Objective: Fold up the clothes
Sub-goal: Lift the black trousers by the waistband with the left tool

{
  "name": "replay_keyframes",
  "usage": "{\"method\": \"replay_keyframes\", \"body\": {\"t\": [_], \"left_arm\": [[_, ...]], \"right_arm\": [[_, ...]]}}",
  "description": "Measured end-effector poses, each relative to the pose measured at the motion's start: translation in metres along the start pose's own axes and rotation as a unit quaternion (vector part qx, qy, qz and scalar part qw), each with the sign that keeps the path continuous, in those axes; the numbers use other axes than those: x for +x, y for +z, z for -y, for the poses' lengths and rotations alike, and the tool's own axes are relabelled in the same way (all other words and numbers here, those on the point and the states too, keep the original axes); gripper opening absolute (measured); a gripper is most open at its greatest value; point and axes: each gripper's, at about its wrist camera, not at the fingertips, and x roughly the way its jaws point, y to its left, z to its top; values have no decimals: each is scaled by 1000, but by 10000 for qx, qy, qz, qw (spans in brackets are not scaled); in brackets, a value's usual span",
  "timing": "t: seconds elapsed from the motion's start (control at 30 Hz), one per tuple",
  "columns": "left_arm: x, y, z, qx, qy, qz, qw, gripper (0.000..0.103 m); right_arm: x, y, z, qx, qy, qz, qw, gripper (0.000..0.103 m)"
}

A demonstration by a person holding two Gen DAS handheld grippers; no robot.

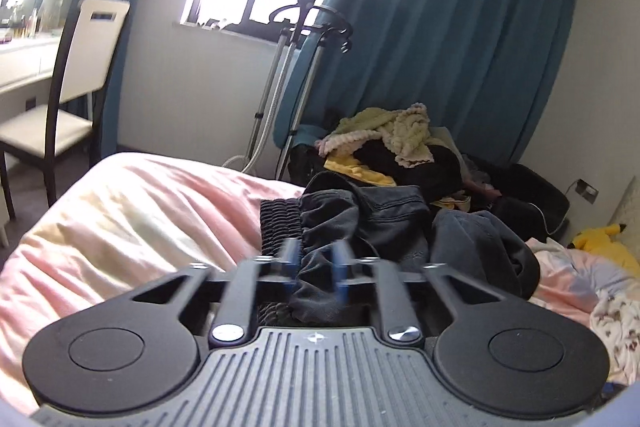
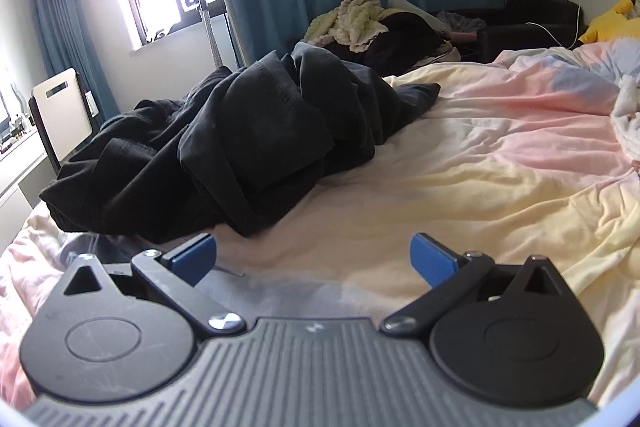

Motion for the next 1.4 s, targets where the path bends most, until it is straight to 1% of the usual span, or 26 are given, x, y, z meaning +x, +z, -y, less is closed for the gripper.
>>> {"method": "replay_keyframes", "body": {"t": [0.03,0.07,0.17,0.23,0.33,0.4,0.43,0.47,0.5,0.57,0.63,0.67,0.7,0.73,0.77,0.83,0.87,0.9,0.93,1.0,1.07,1.17,1.2,1.27,1.37,1.4], "left_arm": [[9,0,-1,41,117,5,9999,67],[18,1,-2,146,179,44,9997,74],[49,-1,-3,705,293,-42,9971,74],[74,0,-10,624,319,-264,9972,74],[111,6,-24,241,223,-498,9982,74],[134,10,-34,-57,300,-689,9972,76],[147,14,-41,-358,292,-841,9954,76],[160,16,-49,-719,141,-985,9924,76],[169,18,-56,-955,45,-1049,9899,77],[187,21,-65,-1387,-19,-1180,9833,77],[201,21,-68,-1649,-84,-1377,9766,76],[204,19,-67,-1659,-25,-1453,9754,67],[207,17,-65,-1665,36,-1528,9741,60],[206,17,-60,-1472,211,-1570,9763,59],[202,18,-53,-1182,321,-1510,9809,55],[188,23,-39,-578,528,-1282,9887,51],[179,26,-32,-387,584,-1175,9906,43],[168,30,-25,-223,614,-1087,9919,33],[156,33,-18,-196,578,-994,9932,32],[130,38,-4,-28,339,-793,9963,27],[101,39,13,109,129,-596,9981,24],[59,36,37,182,-338,-509,9980,22],[46,31,48,300,-563,-531,9966,20],[23,22,64,512,-856,-601,9932,18],[-3,-4,85,606,-1277,-976,9851,18],[-7,-15,91,641,-1394,-1179,9811,9]], "right_arm": [[0,0,0,8,-4,-21,10000,103],[0,-1,0,19,-6,-43,10000,103],[2,-3,-2,5,52,-115,9999,103],[5,-4,-4,-55,65,-146,9999,103],[18,-4,-5,9,42,-320,9995,103],[28,-3,-1,241,156,-470,9985,103],[32,-2,0,313,206,-499,9981,103],[35,-1,0,369,247,-519,9977,103],[39,-1,1,425,288,-540,9972,103],[45,1,2,537,370,-581,9962,103],[54,-1,3,622,395,-688,9949,103],[59,-2,4,687,417,-756,9939,103],[61,-2,7,767,391,-786,9932,103],[63,-1,9,849,353,-806,9925,103],[65,-1,11,931,315,-826,9917,103],[69,-1,16,1096,238,-865,9899,103],[67,0,18,1199,233,-826,9891,103],[64,0,20,1267,236,-769,9887,103],[61,0,20,1232,212,-720,9895,103],[54,1,18,1118,148,-625,9917,103],[47,1,15,1032,163,-560,9929,103],[34,2,12,992,274,-431,9938,103],[29,3,11,946,288,-376,9944,103],[21,4,9,838,284,-273,9957,103],[11,4,9,784,288,-192,9963,103],[8,4,10,793,301,-173,9962,103]]}}
